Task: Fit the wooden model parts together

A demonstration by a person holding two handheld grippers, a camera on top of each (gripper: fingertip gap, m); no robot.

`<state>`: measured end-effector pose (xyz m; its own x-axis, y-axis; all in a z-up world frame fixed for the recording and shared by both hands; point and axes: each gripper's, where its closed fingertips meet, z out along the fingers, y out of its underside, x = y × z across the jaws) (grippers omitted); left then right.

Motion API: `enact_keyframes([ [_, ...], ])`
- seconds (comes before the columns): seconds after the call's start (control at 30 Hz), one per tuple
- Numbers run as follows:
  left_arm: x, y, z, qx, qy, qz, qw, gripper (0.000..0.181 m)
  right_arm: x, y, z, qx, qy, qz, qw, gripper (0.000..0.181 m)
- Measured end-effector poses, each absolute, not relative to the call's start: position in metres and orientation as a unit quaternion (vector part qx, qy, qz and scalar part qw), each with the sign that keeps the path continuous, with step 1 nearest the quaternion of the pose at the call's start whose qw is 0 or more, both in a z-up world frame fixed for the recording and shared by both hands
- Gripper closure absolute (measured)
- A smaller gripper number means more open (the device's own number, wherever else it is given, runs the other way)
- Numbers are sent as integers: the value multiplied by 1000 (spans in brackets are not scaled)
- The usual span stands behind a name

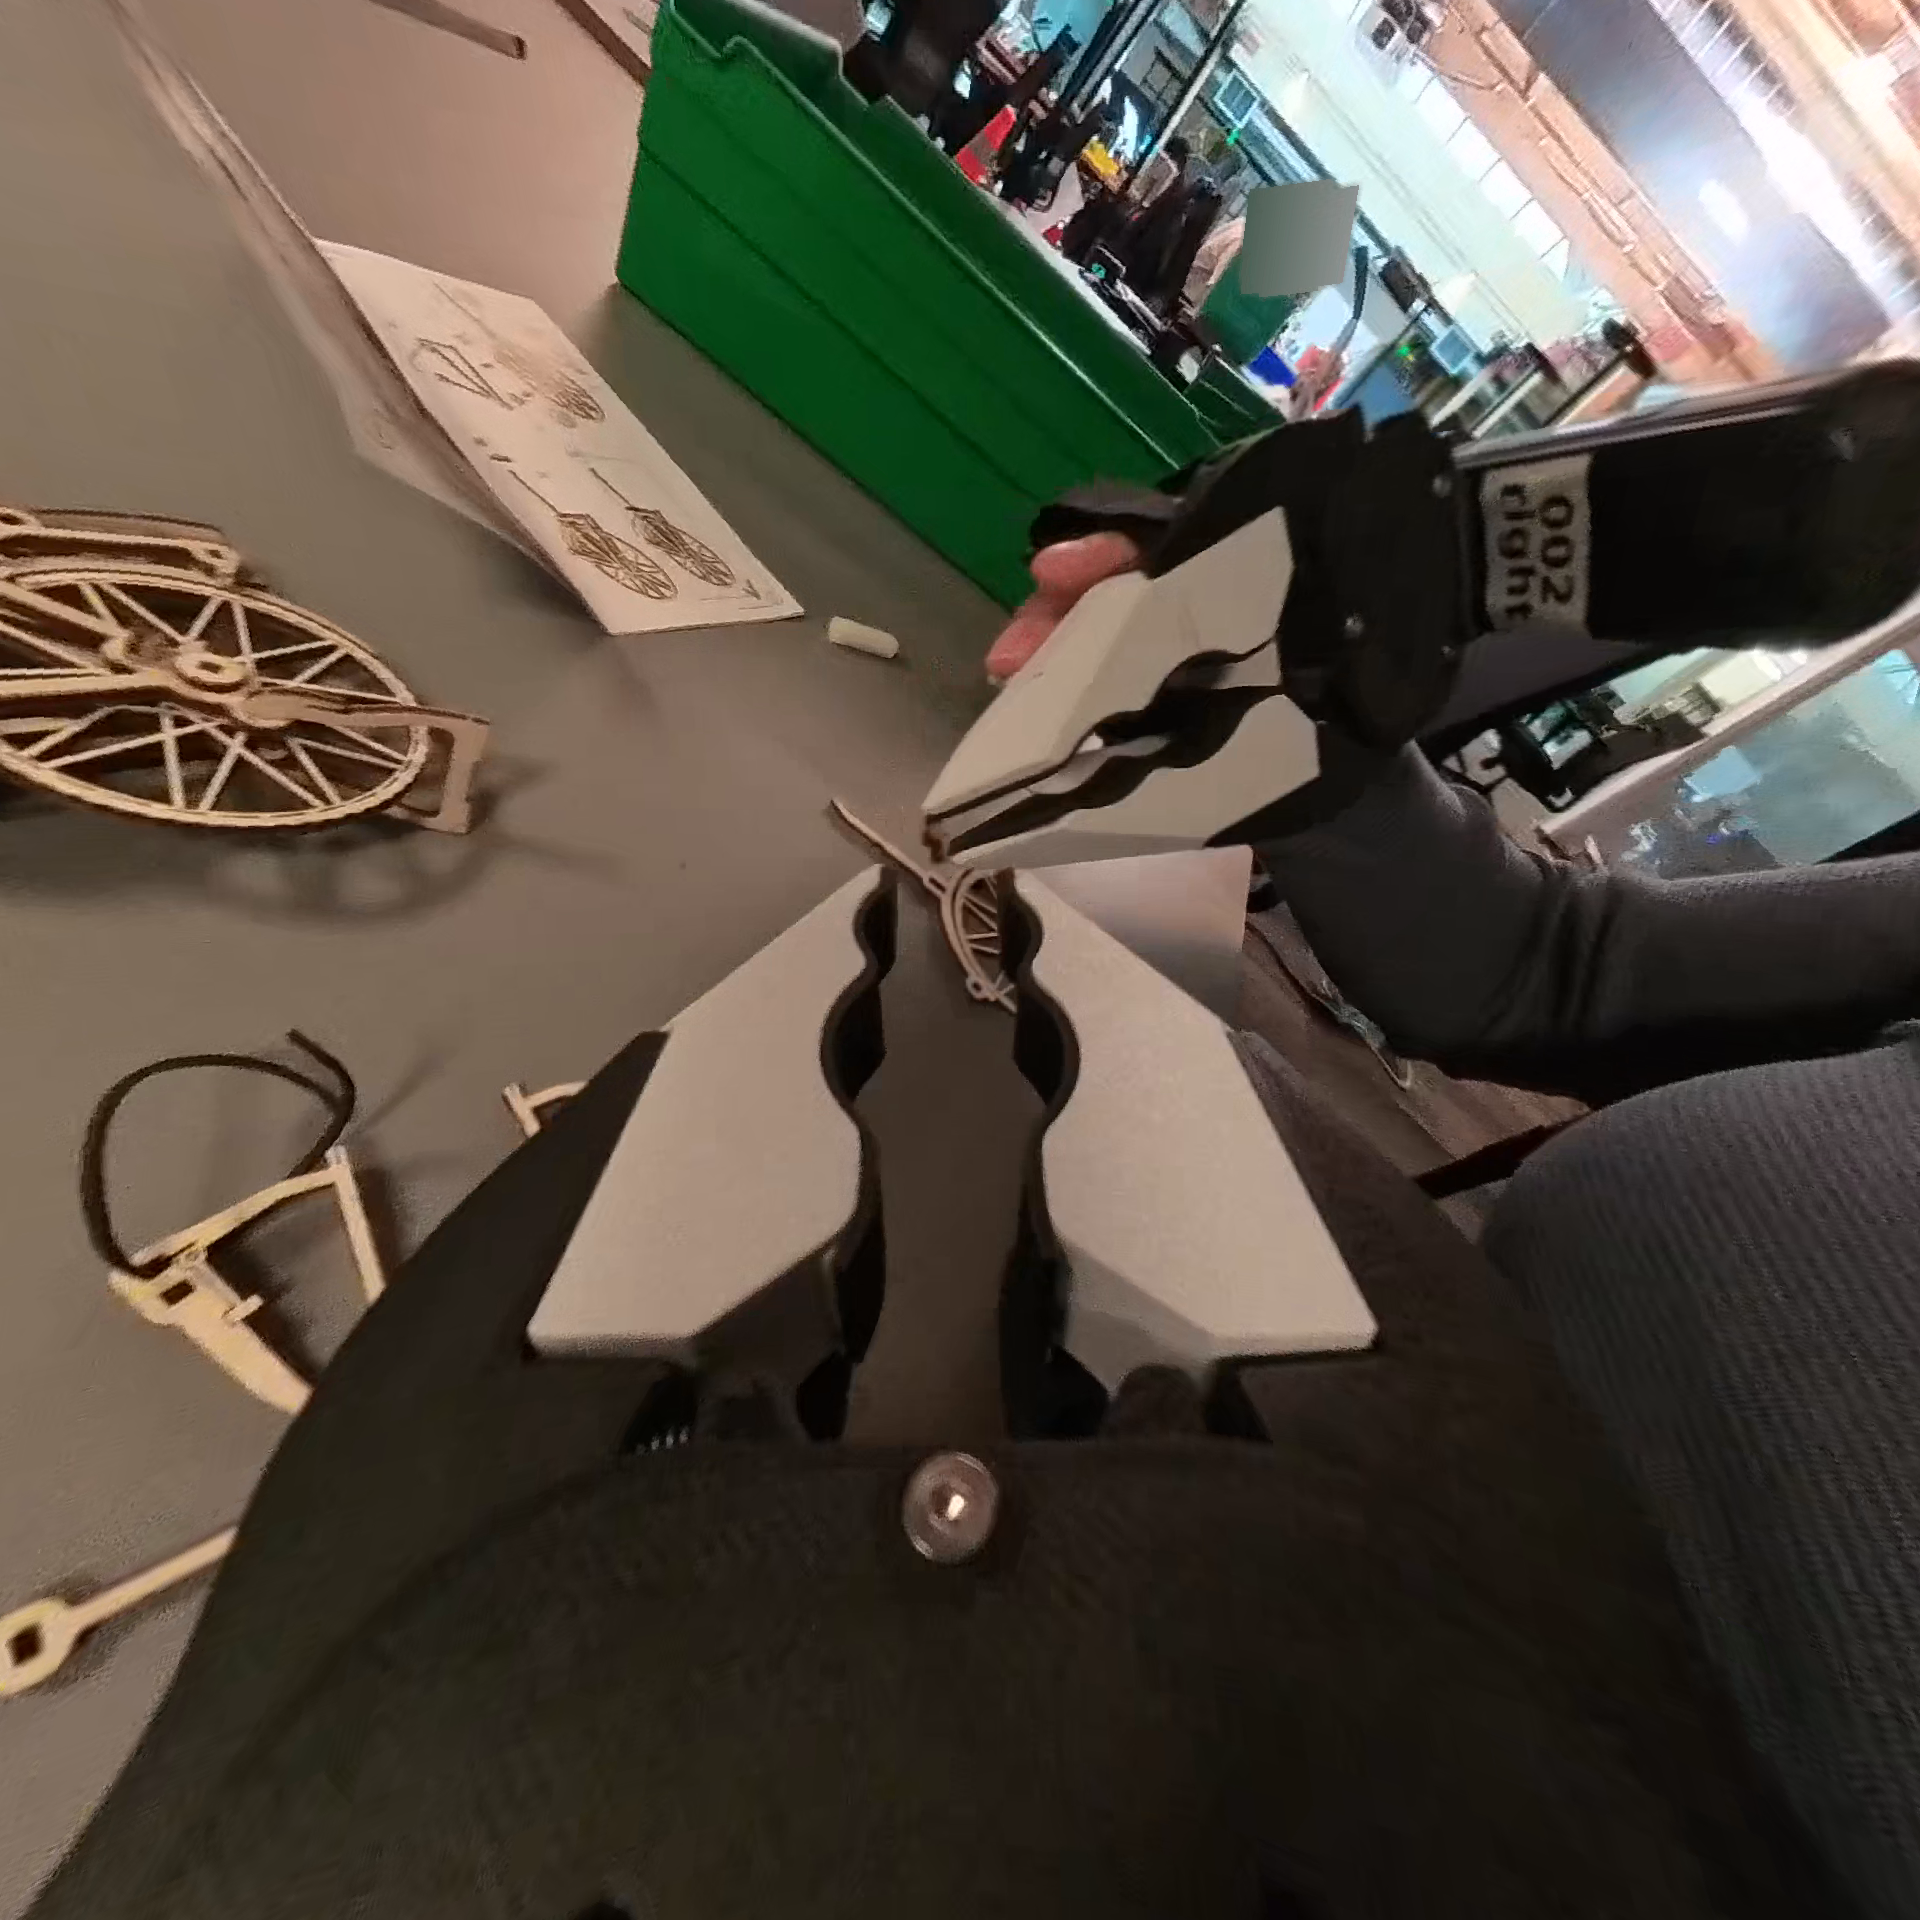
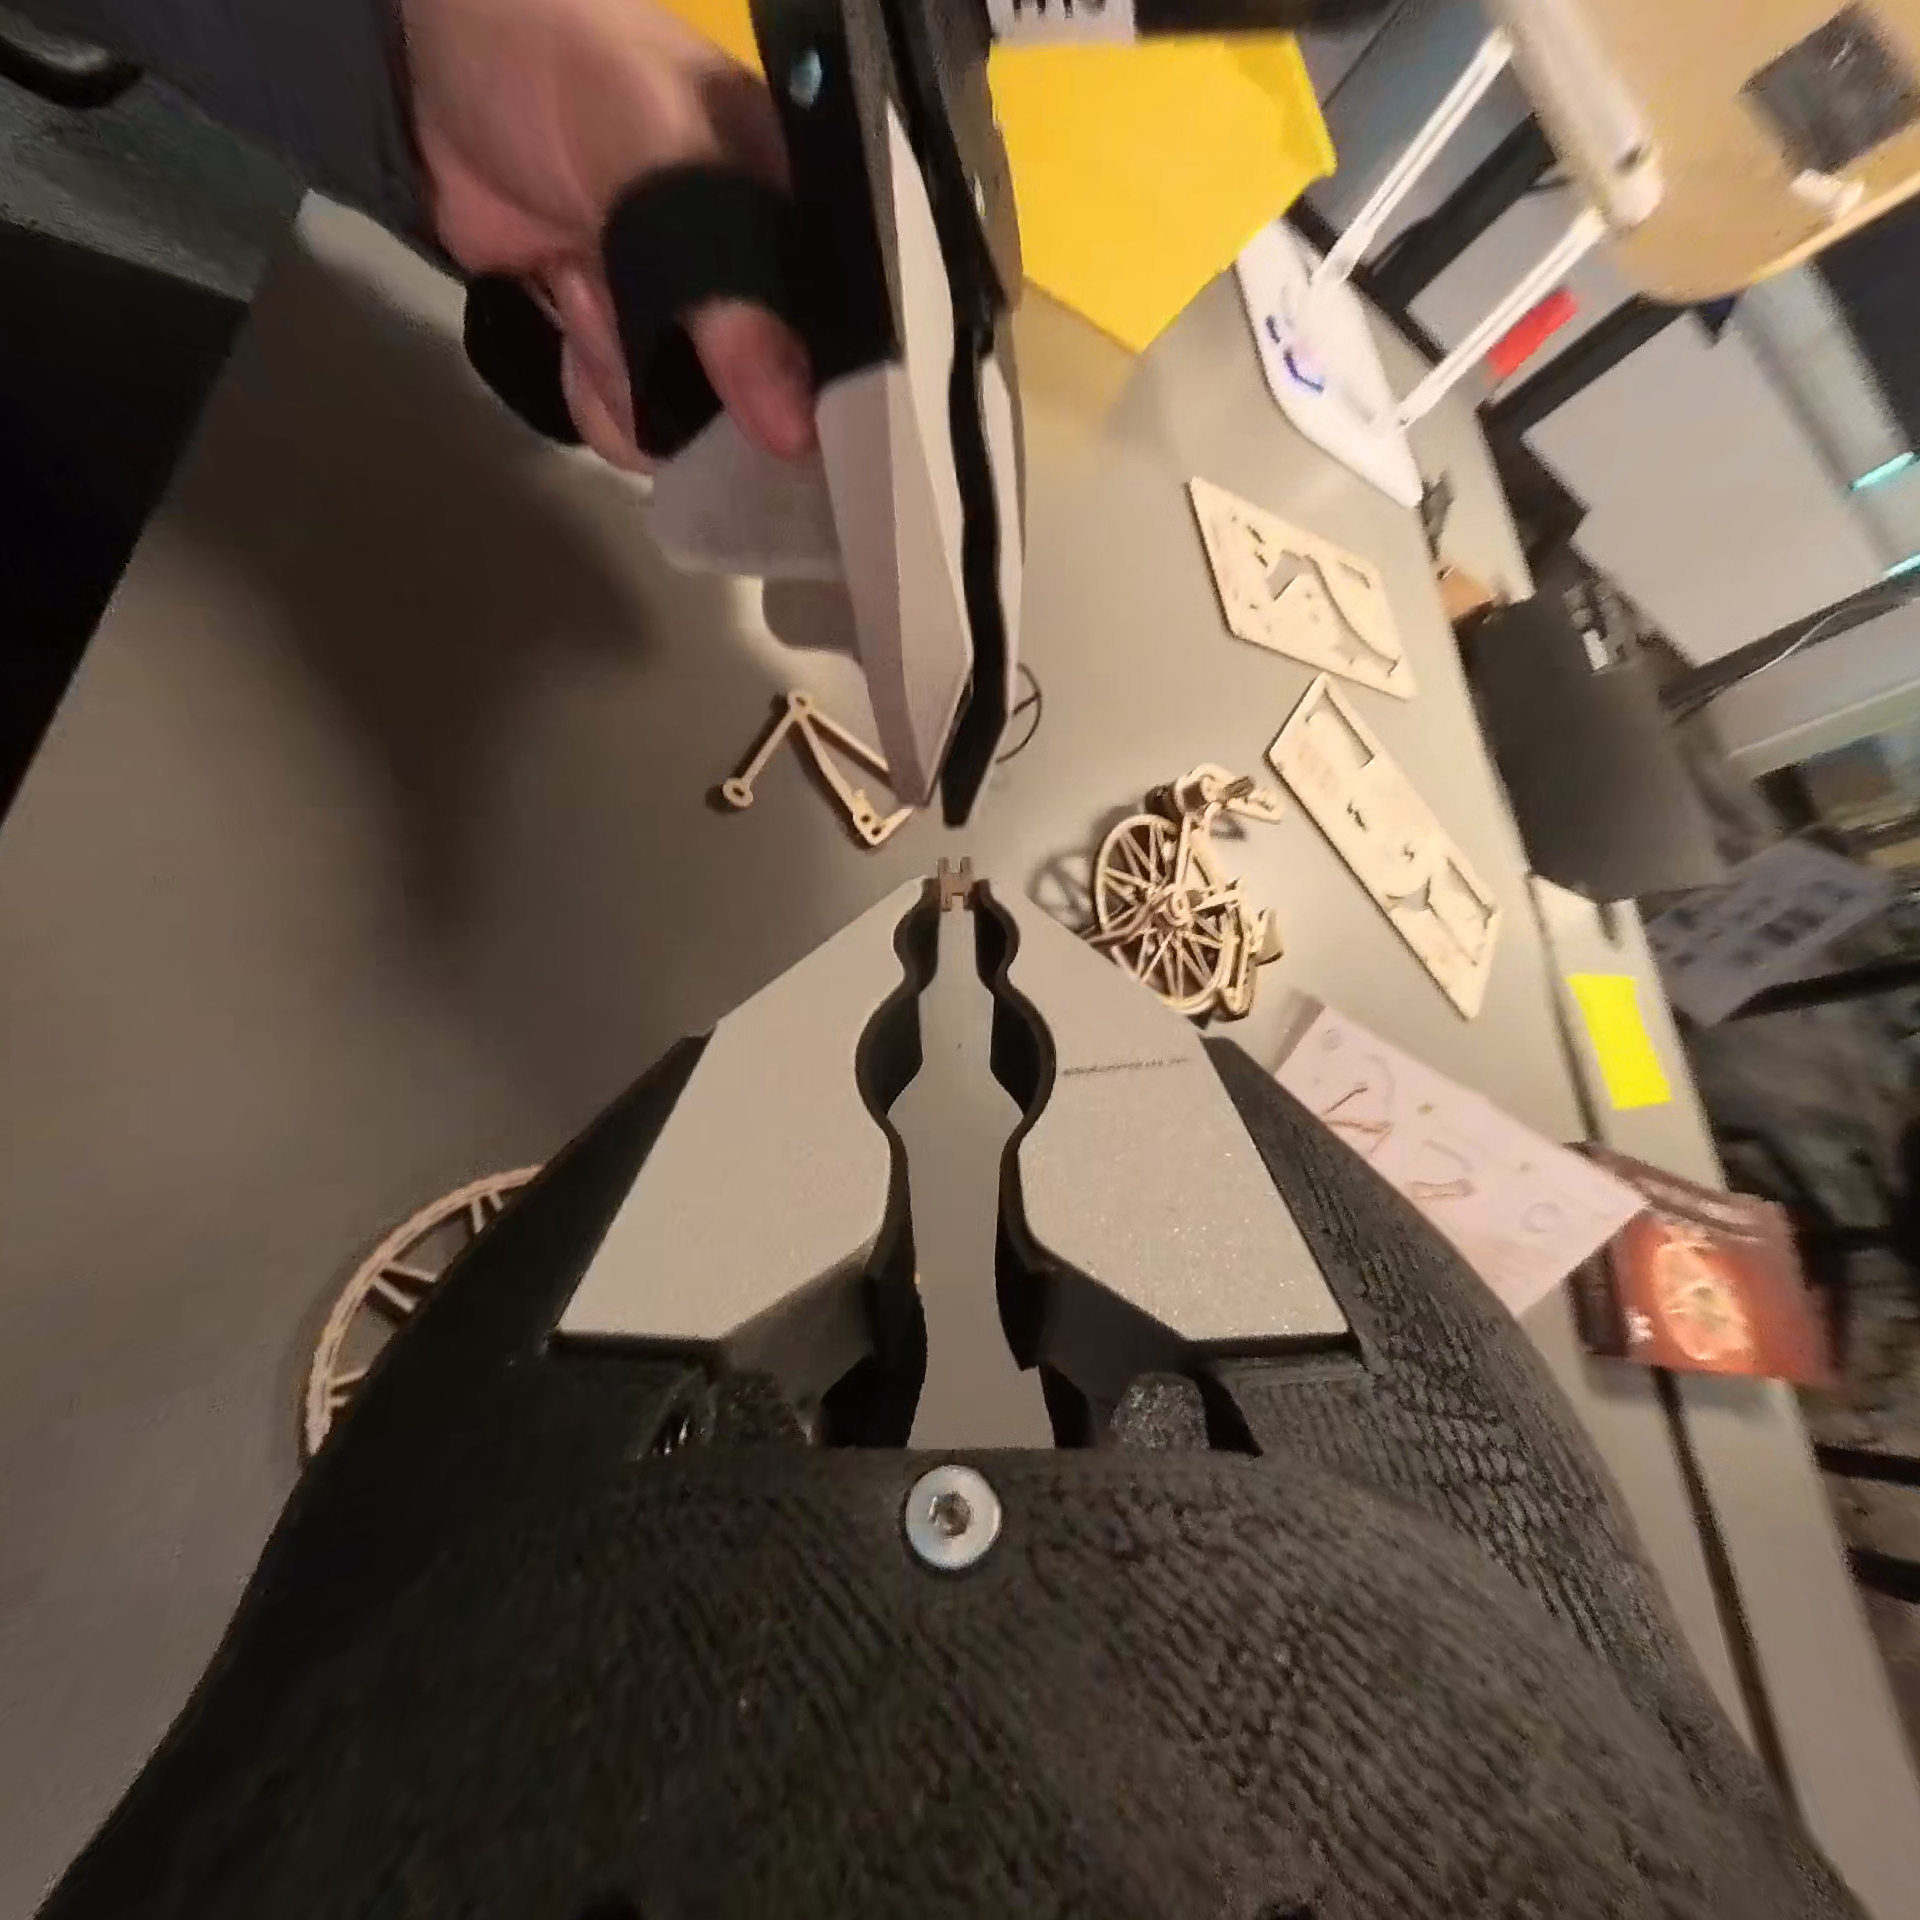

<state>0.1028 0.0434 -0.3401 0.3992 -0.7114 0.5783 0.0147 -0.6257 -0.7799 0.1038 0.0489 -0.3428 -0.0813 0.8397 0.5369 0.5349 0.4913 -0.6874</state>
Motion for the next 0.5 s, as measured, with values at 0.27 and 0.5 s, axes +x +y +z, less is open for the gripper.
enact_keyframes([
  [0.27,113,41,-332,-728,223,-538,362,174,104,41,-330,-443,-728,121,510,177],
  [0.5,116,37,-324,-703,212,-580,352,179,105,38,-325,-433,-727,113,522,177],
])
